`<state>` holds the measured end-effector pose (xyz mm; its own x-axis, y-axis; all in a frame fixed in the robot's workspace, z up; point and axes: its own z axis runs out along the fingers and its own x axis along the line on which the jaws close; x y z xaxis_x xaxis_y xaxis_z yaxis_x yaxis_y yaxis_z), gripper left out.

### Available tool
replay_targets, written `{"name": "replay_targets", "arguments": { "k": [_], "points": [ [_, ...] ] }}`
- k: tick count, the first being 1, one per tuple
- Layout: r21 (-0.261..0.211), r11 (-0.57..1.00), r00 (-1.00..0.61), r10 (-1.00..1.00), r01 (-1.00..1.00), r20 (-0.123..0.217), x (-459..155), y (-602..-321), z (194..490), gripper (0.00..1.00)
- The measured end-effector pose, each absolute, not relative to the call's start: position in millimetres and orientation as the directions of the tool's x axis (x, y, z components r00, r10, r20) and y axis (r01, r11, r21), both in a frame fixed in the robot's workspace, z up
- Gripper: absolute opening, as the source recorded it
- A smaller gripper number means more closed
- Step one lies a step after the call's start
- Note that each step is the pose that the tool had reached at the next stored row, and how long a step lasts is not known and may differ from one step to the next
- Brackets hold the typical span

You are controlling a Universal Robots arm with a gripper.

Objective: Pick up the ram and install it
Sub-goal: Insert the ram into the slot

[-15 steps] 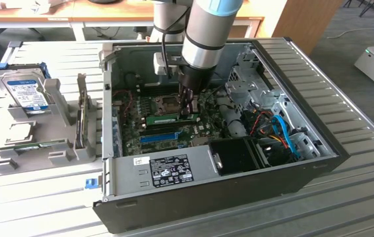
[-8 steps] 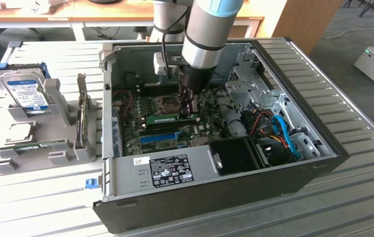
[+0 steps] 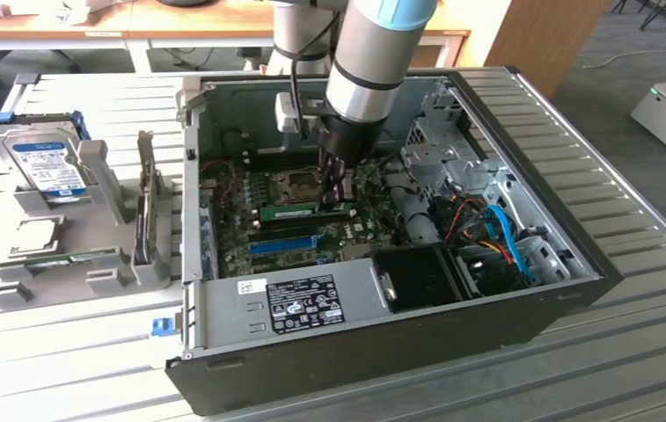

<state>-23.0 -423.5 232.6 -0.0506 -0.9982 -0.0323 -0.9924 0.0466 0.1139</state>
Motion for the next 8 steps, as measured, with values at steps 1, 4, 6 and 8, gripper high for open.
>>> {"name": "replay_targets", "arguments": {
  "k": [1,4,6,8],
  "points": [
    [0.114,0.047,-0.051,-0.998,-0.992,-0.032,-23.0,-423.5,232.6,0.13],
    [0.114,0.046,-0.051,-0.998,-0.992,-0.038,-23.0,-423.4,232.4,0.13],
    [0.115,0.045,-0.051,-0.998,-0.992,-0.047,-23.0,-423.4,232.4,0.13],
    [0.115,0.045,-0.051,-0.997,-0.992,-0.049,-23.0,-423.4,232.4,0.13]
  ]
}}
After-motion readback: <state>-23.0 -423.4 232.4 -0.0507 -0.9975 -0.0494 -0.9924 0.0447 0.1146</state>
